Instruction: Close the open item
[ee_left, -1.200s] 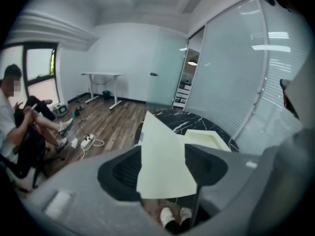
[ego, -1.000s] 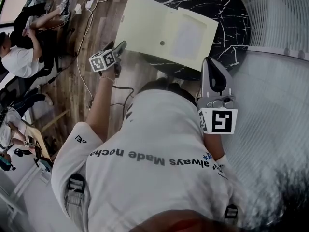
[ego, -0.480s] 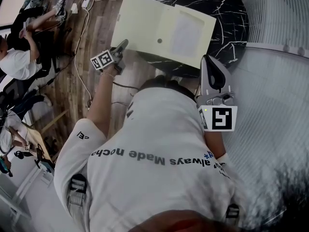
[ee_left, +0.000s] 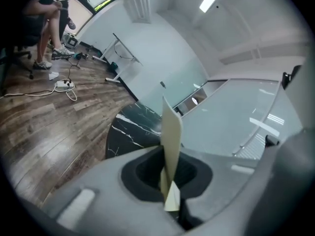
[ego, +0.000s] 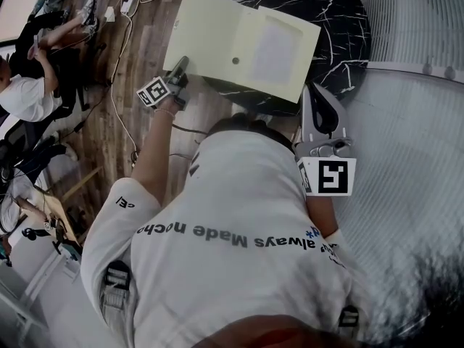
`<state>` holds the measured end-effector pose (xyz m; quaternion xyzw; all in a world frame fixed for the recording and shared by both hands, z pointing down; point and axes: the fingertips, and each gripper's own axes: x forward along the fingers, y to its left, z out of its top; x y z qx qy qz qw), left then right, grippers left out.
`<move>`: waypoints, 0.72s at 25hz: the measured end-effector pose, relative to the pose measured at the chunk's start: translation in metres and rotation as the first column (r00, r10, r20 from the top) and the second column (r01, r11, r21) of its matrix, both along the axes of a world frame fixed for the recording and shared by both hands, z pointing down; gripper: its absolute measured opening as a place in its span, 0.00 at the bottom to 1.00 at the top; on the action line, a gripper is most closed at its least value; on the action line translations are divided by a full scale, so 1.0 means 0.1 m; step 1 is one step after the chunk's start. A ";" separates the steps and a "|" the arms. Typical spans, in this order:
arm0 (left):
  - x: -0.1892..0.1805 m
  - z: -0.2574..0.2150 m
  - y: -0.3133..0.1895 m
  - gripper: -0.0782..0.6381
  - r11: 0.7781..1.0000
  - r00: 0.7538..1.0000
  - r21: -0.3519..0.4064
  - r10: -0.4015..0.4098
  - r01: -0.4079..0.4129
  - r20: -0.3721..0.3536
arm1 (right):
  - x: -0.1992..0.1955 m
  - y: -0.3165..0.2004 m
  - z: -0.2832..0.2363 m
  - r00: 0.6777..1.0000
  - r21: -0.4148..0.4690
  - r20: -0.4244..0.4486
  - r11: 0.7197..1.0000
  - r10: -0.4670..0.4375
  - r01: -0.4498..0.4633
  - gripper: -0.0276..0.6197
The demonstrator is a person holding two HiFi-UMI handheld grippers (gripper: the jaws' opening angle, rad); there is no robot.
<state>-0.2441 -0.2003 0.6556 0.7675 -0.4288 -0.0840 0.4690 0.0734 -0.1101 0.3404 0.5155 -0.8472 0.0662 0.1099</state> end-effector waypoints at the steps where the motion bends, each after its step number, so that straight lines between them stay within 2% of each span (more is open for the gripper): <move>1: 0.02 -0.04 -0.01 0.12 1.000 1.000 0.008 0.002 -0.002 0.005 | 0.01 0.00 0.00 1.000 0.000 0.001 1.000 0.001 -0.001 0.05; 8: 0.31 -0.43 0.03 0.15 0.994 0.997 0.080 0.066 -0.069 0.049 | 0.05 0.02 0.03 1.000 0.000 0.011 1.000 0.005 -0.005 0.05; 10: 0.43 -0.55 0.06 0.16 0.992 0.993 0.090 0.085 -0.092 0.081 | 0.05 0.02 0.03 1.000 -0.004 0.017 1.000 0.005 -0.005 0.05; 14: 0.64 -0.68 0.11 0.16 0.988 0.971 0.094 0.102 -0.125 0.217 | 0.07 0.04 0.04 1.000 -0.009 0.027 1.000 0.009 -0.008 0.05; 18: 0.88 -0.80 0.15 0.16 0.978 0.931 0.108 0.130 -0.176 0.342 | 0.07 0.05 0.06 1.000 -0.010 0.026 1.000 0.008 -0.008 0.05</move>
